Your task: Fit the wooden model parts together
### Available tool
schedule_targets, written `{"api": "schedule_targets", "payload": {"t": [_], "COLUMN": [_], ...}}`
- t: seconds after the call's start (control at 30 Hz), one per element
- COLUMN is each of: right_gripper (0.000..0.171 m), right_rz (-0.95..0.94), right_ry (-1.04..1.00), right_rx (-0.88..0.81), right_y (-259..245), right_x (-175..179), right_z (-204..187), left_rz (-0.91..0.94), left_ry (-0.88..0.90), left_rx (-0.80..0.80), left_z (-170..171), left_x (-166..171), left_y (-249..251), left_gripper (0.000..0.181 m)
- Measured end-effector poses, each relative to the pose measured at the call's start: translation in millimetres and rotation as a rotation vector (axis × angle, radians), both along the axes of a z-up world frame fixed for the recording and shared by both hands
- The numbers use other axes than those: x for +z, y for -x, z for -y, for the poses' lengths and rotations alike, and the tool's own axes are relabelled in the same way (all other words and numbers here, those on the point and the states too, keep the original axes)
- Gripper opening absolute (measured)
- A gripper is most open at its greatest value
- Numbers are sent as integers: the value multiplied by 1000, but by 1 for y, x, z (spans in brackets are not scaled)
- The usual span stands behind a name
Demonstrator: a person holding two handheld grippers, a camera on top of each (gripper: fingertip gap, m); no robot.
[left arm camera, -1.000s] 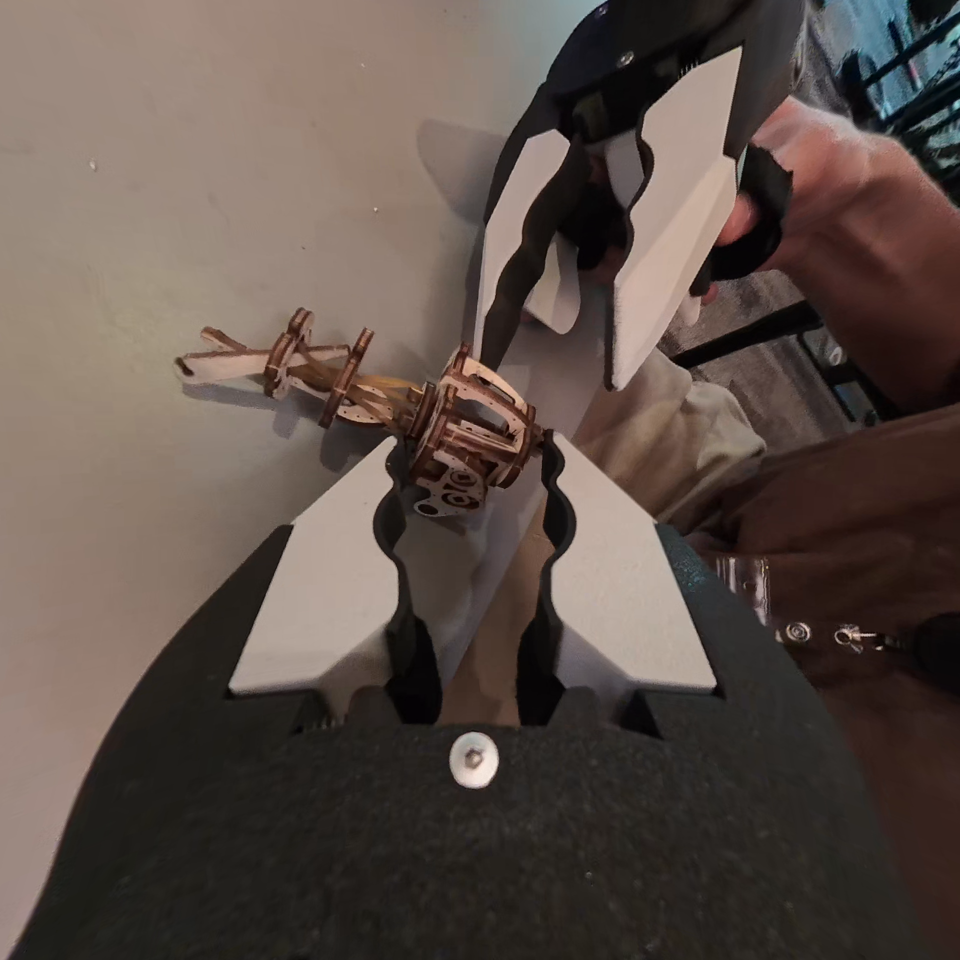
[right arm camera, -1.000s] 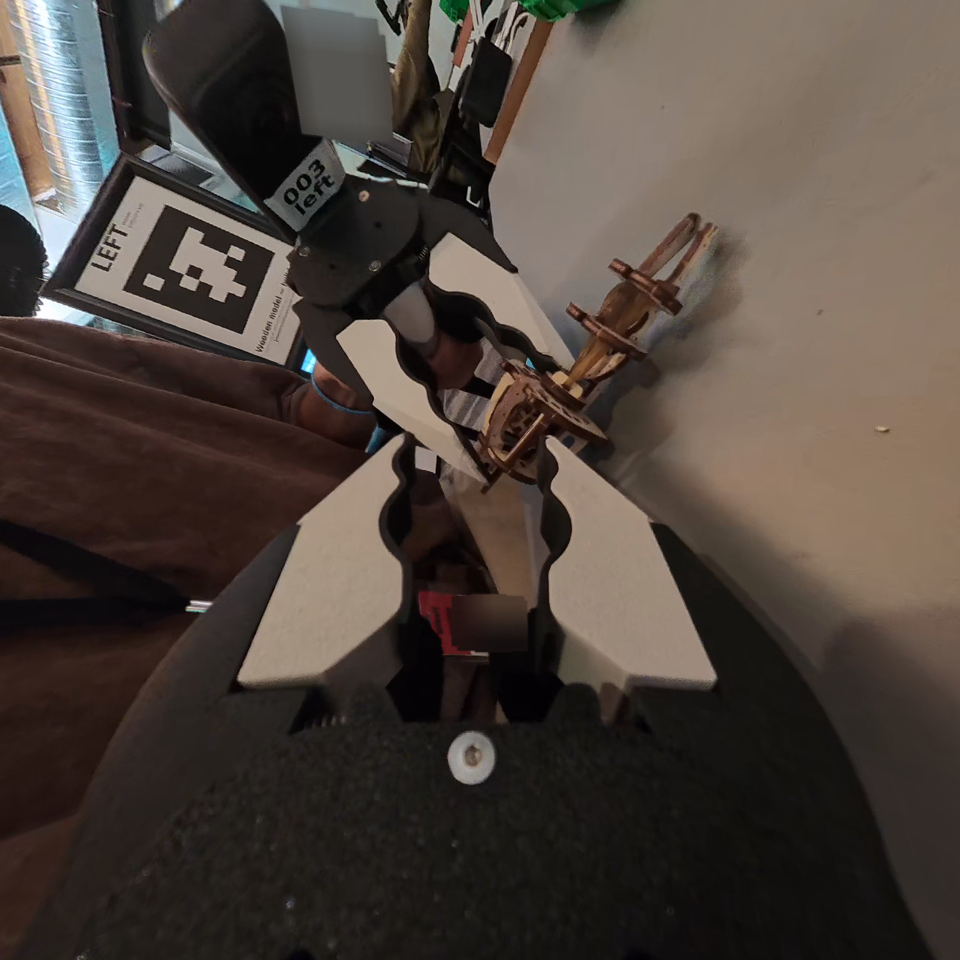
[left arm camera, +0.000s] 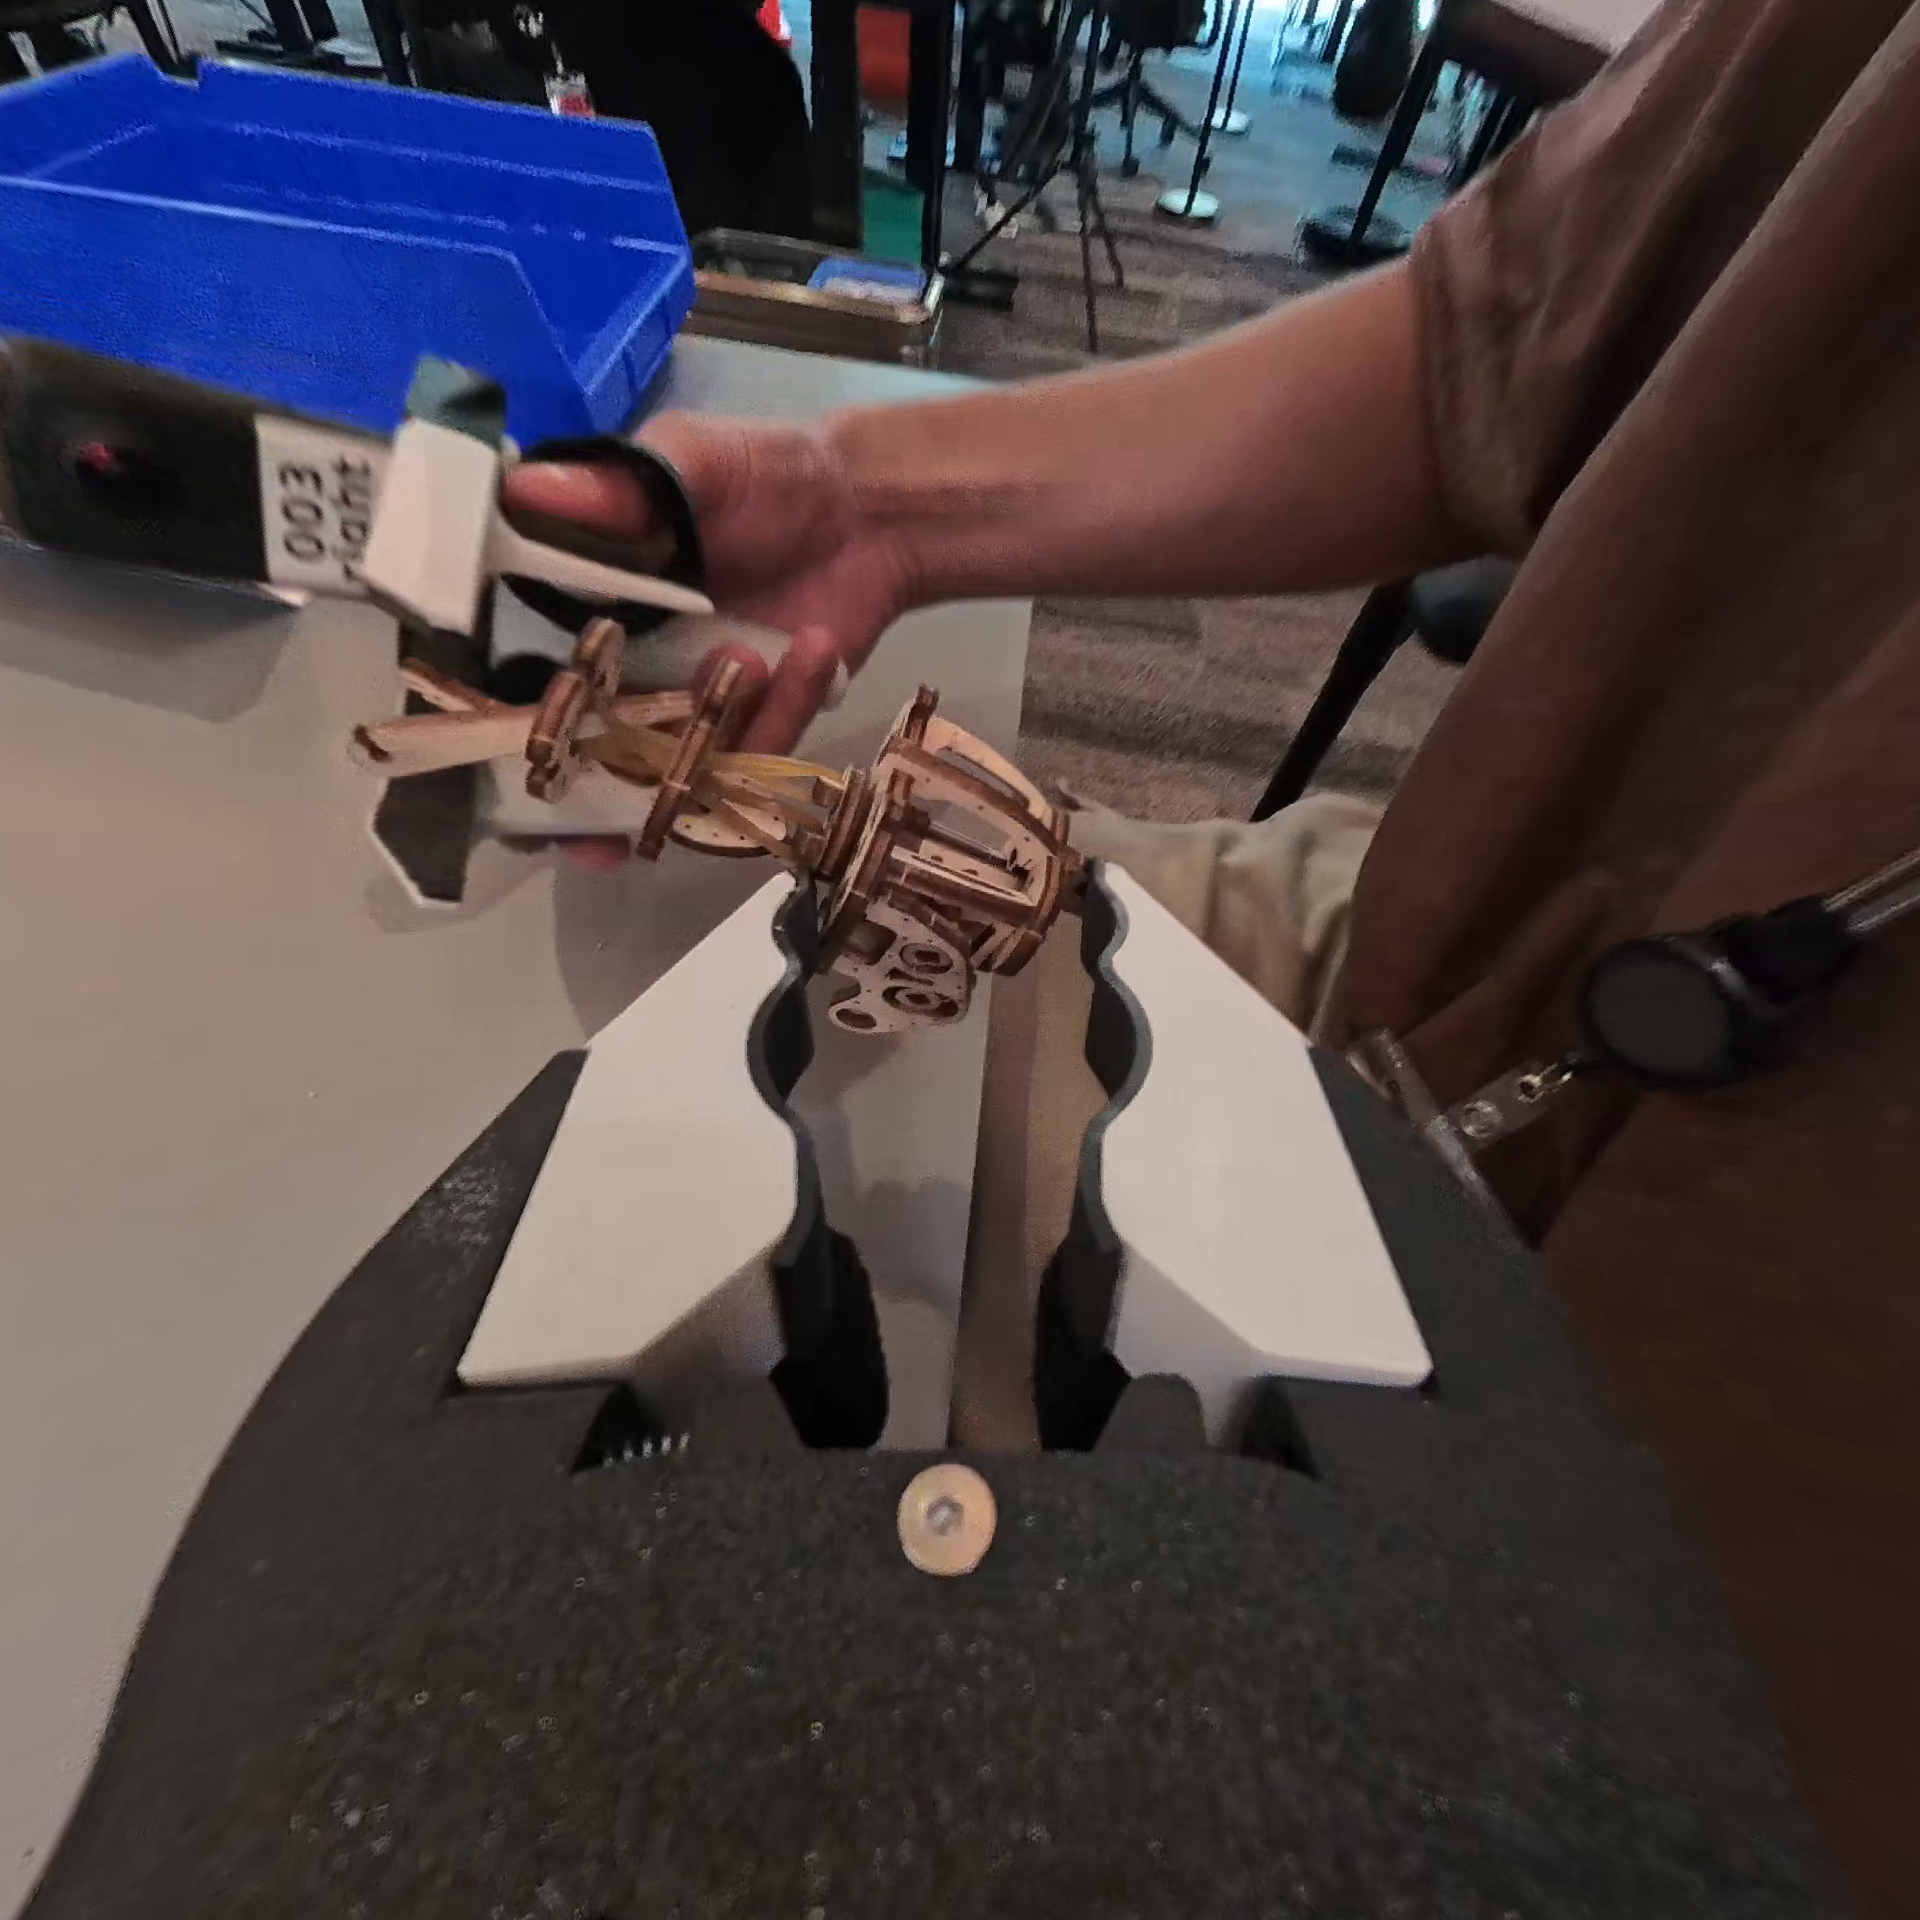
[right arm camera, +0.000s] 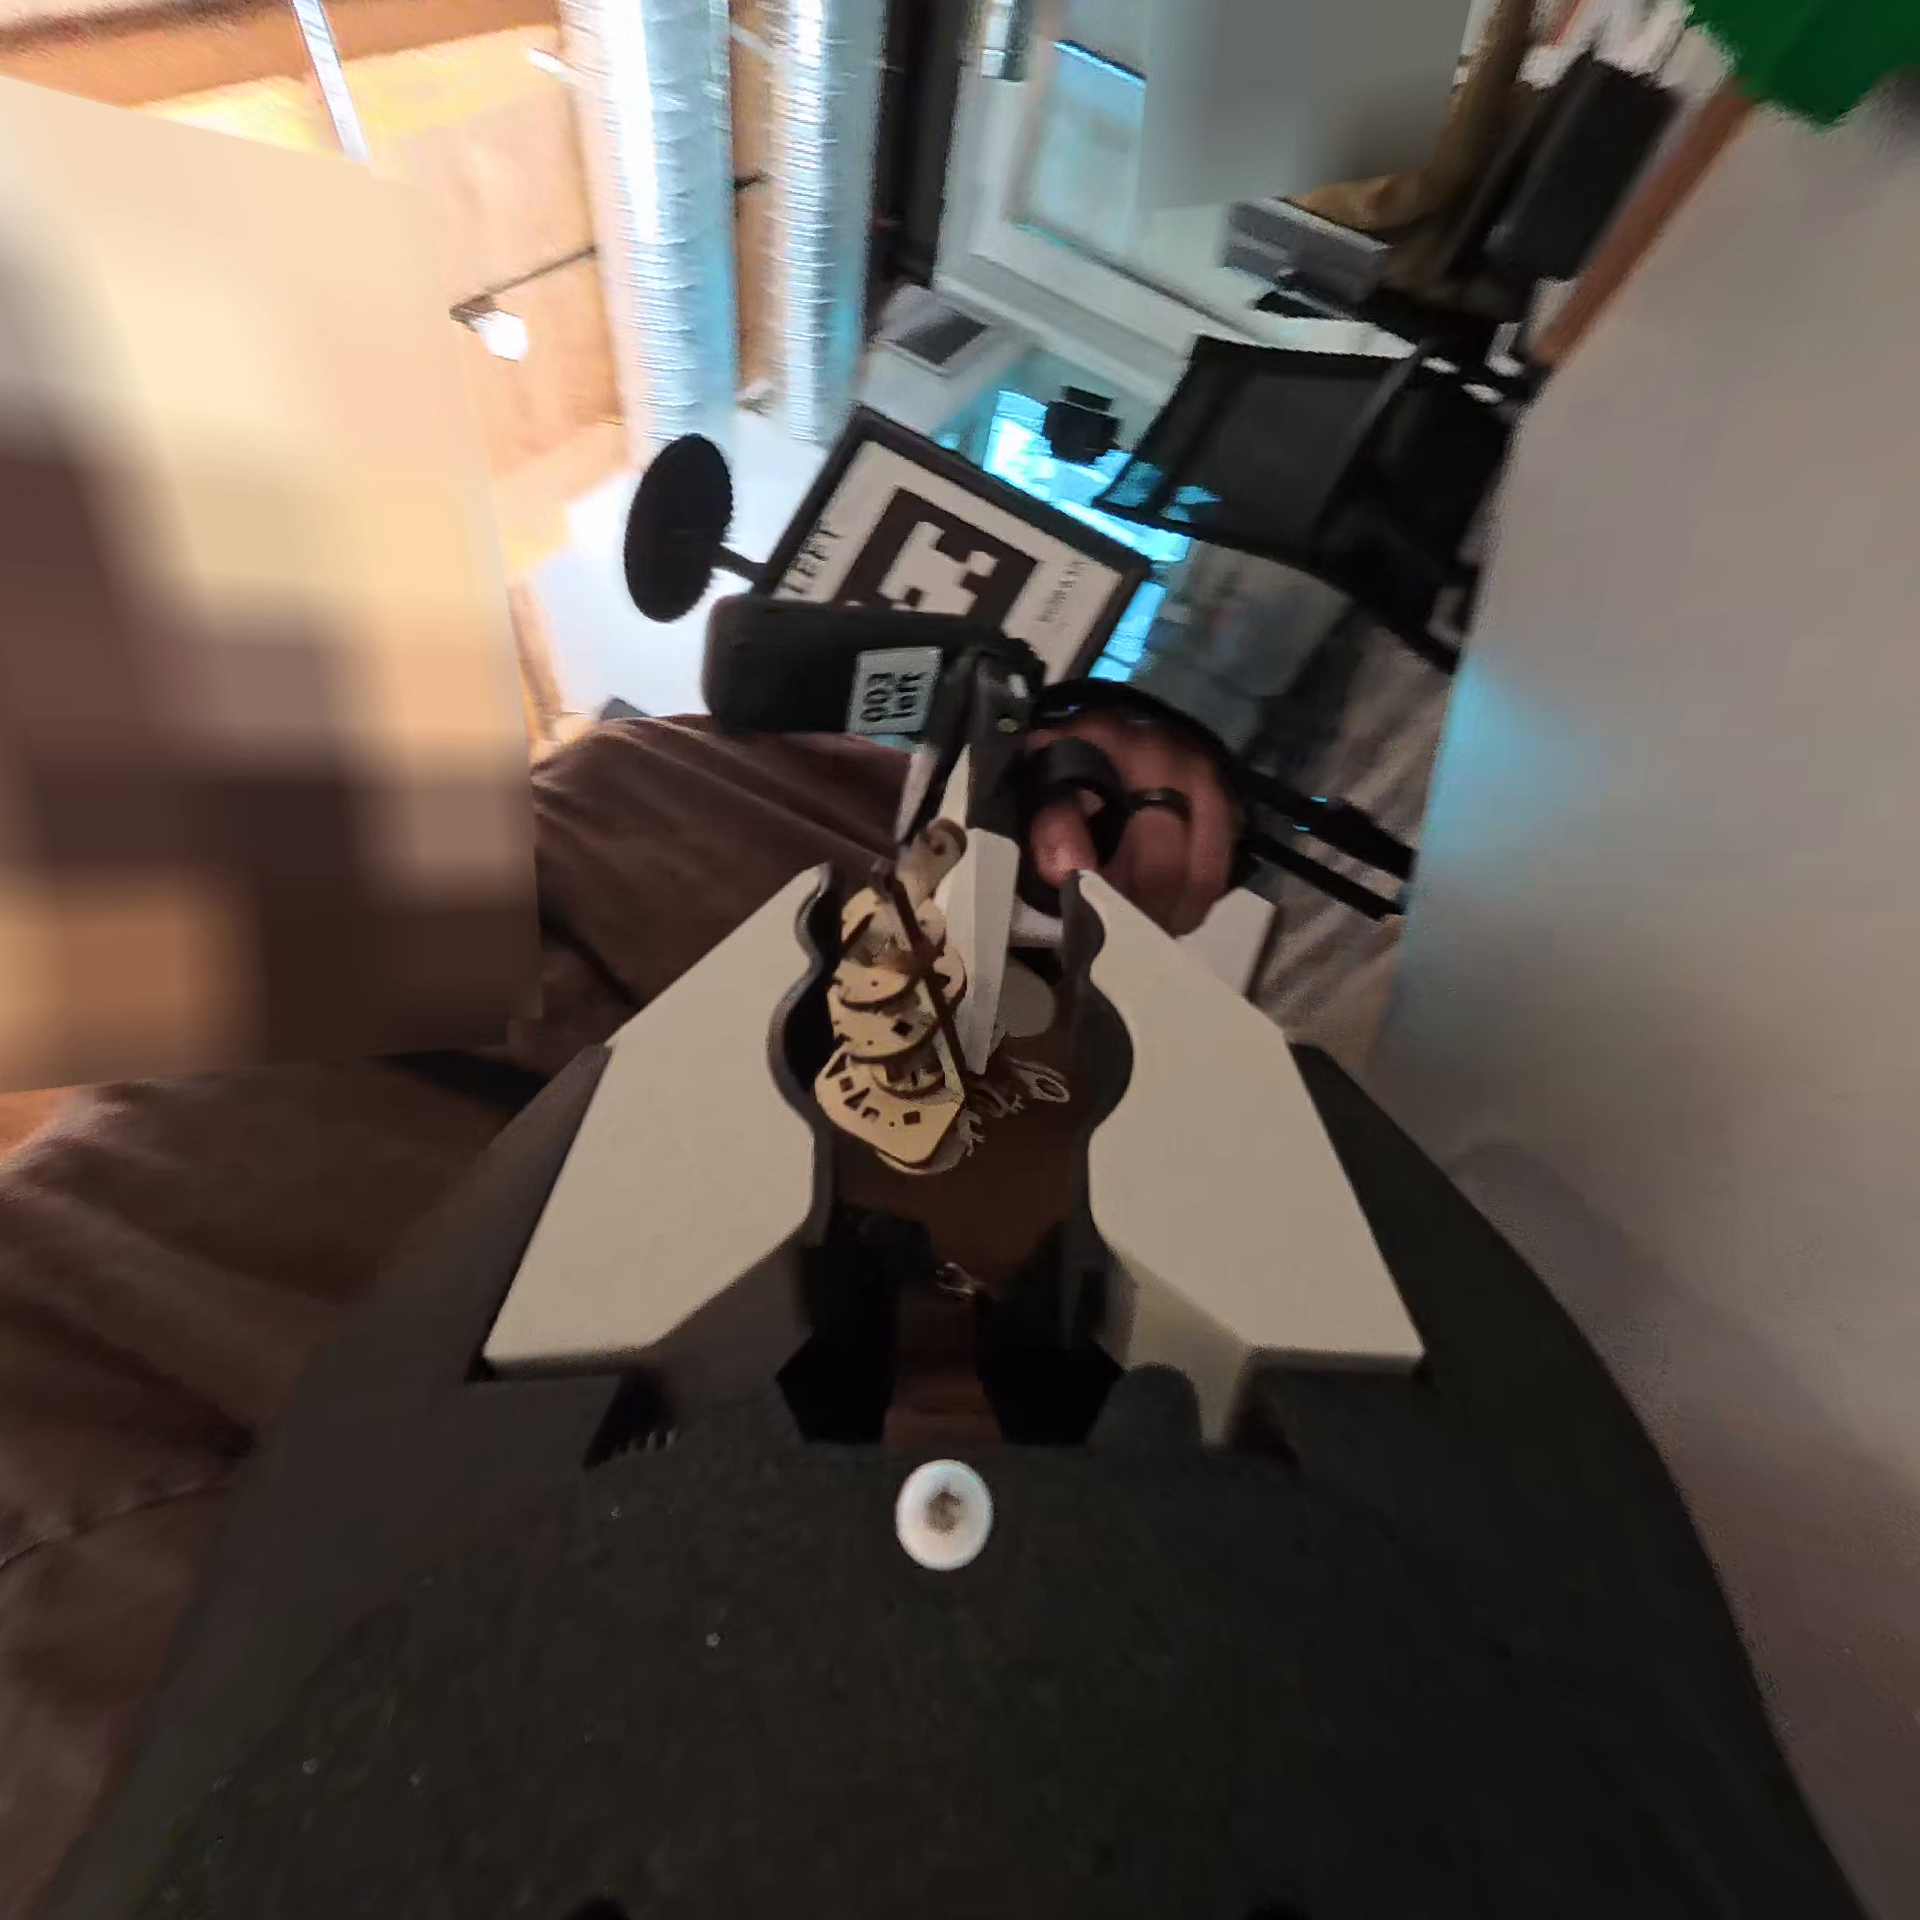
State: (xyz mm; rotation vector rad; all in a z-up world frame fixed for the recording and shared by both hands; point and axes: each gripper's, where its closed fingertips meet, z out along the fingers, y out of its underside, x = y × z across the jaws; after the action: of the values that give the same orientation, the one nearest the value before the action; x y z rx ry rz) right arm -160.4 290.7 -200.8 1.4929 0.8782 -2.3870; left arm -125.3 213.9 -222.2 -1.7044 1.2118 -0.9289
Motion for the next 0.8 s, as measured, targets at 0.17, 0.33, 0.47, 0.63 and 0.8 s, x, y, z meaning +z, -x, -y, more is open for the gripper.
{"api": "schedule_targets", "payload": {"t": [0.17, 0.33, 0.47, 0.63, 0.8], "right_gripper": [36, 26, 24, 39, 45], "right_rz": [-153, -232, -246, -229, -254], "right_ry": [184, 253, 243, 157, 128], "right_rx": [16, 11, 6, 18, 44], "right_y": [1, -1, -5, -8, -11], "right_x": [15, 22, 22, 22, 26], "right_z": [5, 3, 4, 21, 41], "left_rz": [94, 198, 272, 321, 427], "left_ry": [62, 138, 190, 241, 331], "left_rx": [-40, -92, -134, -175, -260], "left_z": [8, 16, 22, 27, 36], "left_x": [13, 25, 36, 43, 58], "left_y": [2, 0, 2, 5, 8], "left_gripper": [48, 48, 48, 47, 48]}}
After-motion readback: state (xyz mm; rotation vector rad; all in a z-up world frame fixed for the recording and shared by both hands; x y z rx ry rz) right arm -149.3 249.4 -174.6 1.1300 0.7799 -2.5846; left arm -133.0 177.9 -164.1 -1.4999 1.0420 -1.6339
